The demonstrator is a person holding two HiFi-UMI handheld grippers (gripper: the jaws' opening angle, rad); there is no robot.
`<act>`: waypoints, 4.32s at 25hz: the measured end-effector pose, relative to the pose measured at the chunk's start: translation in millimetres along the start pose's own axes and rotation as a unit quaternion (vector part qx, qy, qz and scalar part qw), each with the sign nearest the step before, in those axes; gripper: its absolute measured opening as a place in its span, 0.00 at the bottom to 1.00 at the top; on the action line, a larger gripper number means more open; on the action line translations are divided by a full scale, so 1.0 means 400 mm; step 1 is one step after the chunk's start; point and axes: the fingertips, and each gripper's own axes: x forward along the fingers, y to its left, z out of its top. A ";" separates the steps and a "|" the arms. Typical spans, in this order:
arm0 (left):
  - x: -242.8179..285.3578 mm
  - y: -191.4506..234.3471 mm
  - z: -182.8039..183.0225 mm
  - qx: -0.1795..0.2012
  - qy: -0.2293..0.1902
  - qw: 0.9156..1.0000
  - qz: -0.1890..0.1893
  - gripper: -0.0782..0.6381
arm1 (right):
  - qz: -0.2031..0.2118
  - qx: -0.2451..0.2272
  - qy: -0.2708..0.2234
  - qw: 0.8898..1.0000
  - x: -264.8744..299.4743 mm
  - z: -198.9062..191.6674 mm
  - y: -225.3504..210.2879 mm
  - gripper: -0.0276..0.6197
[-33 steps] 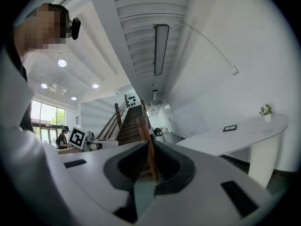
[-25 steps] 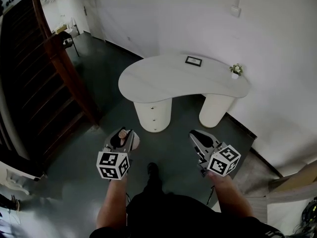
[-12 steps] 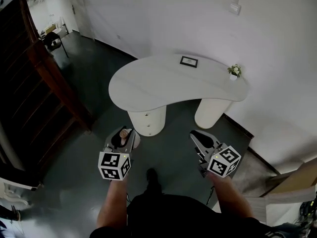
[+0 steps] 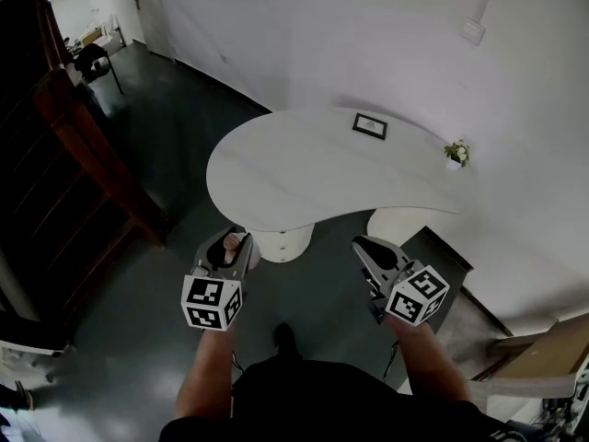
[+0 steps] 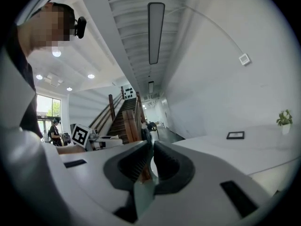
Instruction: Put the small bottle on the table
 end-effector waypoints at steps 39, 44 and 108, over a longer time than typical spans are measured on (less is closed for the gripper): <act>0.686 0.277 0.152 -0.019 0.026 0.998 0.050 0.30 | 0.089 0.040 0.019 0.995 0.565 0.133 -0.617 0.06; 0.727 0.302 0.150 -0.014 0.034 0.998 0.053 0.30 | 0.105 0.041 0.034 0.993 0.620 0.124 -0.627 0.06; 1.150 0.333 -0.326 0.088 0.248 0.957 -0.125 0.31 | -0.012 0.115 0.094 0.989 0.640 -0.048 -0.719 0.06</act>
